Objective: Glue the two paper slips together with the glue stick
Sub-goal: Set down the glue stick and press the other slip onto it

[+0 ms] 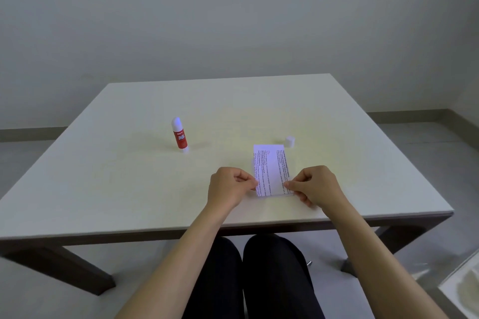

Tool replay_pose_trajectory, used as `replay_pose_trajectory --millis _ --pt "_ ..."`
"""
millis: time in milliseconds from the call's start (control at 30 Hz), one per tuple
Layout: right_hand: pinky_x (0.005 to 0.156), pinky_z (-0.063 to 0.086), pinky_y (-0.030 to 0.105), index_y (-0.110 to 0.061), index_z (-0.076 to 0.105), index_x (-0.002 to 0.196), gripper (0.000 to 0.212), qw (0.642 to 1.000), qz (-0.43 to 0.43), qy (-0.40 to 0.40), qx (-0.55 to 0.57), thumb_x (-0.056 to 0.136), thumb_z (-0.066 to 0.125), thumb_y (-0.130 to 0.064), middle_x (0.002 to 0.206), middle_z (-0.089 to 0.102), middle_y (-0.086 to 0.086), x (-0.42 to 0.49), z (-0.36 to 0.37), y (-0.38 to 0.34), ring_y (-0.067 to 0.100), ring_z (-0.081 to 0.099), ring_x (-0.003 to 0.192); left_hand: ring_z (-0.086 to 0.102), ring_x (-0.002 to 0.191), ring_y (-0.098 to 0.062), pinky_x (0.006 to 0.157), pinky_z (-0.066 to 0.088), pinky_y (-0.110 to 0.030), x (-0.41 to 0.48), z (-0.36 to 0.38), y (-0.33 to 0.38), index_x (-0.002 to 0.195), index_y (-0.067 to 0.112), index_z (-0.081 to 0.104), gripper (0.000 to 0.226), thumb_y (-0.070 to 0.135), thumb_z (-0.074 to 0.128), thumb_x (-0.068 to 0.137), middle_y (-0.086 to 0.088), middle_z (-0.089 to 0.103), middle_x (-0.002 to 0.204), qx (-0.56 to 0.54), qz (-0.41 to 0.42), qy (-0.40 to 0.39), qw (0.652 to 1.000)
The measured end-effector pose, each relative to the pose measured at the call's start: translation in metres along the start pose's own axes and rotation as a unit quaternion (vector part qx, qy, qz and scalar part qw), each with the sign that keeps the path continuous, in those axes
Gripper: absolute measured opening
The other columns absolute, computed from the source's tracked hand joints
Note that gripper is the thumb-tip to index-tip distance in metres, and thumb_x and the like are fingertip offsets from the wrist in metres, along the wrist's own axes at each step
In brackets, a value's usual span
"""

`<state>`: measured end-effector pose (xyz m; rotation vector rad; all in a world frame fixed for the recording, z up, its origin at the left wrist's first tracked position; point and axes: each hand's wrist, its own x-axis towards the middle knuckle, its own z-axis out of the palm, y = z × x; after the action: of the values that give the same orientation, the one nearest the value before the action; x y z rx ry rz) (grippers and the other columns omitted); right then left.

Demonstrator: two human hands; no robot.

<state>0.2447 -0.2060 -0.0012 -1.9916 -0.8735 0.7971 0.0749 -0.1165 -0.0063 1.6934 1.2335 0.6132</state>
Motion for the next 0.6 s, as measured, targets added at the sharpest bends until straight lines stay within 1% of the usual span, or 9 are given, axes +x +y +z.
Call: replay_pose_trajectory --millis 100,200,333,433,533,600 --pt "0.034 0.036 0.021 -0.001 0.063 0.061 0.023 1.000 -0.002 0.000 -0.020 0.073 0.078 -0.013 0.045 0.057 0.006 0.000 0.000 0.000 0.013 0.044 0.031 0.063 0.058 0.000 0.064 0.050 -0.020 0.000 0.000 0.000 0.061 0.025 0.069 0.015 0.017 0.075 0.072 0.013 0.070 0.060 0.009 0.002 -0.002 1.000" --pt "0.034 0.037 0.020 0.001 0.064 0.062 0.023 0.999 -0.005 0.000 -0.037 0.074 0.077 -0.013 0.044 0.056 0.006 -0.001 0.001 -0.001 0.013 0.043 0.030 0.064 0.060 -0.001 0.067 0.051 -0.022 0.000 0.001 -0.001 0.060 0.026 0.069 0.017 0.016 0.075 0.072 0.012 0.070 0.061 0.014 0.003 -0.004 1.000" --pt "0.037 0.041 0.021 0.003 0.064 0.065 0.022 0.999 -0.010 0.002 -0.053 0.075 0.076 -0.012 0.048 0.058 0.010 -0.001 0.003 -0.001 0.019 0.047 0.034 0.063 0.060 0.002 0.064 0.048 -0.019 0.001 0.001 -0.002 0.060 0.026 0.070 0.016 0.017 0.076 0.072 0.015 0.068 0.058 0.024 0.005 -0.003 1.000" --pt "0.035 0.040 0.021 0.003 0.063 0.066 0.020 0.998 -0.010 0.008 -0.059 0.076 0.075 -0.011 0.049 0.058 0.011 -0.001 0.004 -0.001 0.018 0.047 0.033 0.061 0.060 0.001 0.062 0.047 -0.018 0.002 0.002 -0.003 0.060 0.026 0.070 0.016 0.017 0.077 0.071 0.016 0.067 0.059 0.034 0.011 -0.004 0.999" --pt "0.034 0.039 0.020 0.000 0.061 0.064 0.018 0.996 -0.020 0.017 -0.083 0.076 0.072 -0.008 0.048 0.057 0.007 -0.002 0.008 -0.001 0.014 0.045 0.030 0.061 0.060 0.000 0.057 0.043 -0.018 0.003 0.004 -0.004 0.058 0.027 0.069 0.017 0.018 0.077 0.071 0.017 0.065 0.058 0.057 0.021 0.003 0.998" --pt "0.034 0.039 0.021 -0.005 0.055 0.062 0.022 0.993 -0.035 0.028 -0.105 0.076 0.071 -0.007 0.049 0.054 0.002 -0.002 0.011 -0.001 0.013 0.045 0.032 0.062 0.062 -0.004 0.055 0.041 -0.019 0.002 0.006 -0.005 0.058 0.027 0.067 0.018 0.017 0.076 0.071 0.016 0.064 0.060 0.077 0.035 0.014 0.996"
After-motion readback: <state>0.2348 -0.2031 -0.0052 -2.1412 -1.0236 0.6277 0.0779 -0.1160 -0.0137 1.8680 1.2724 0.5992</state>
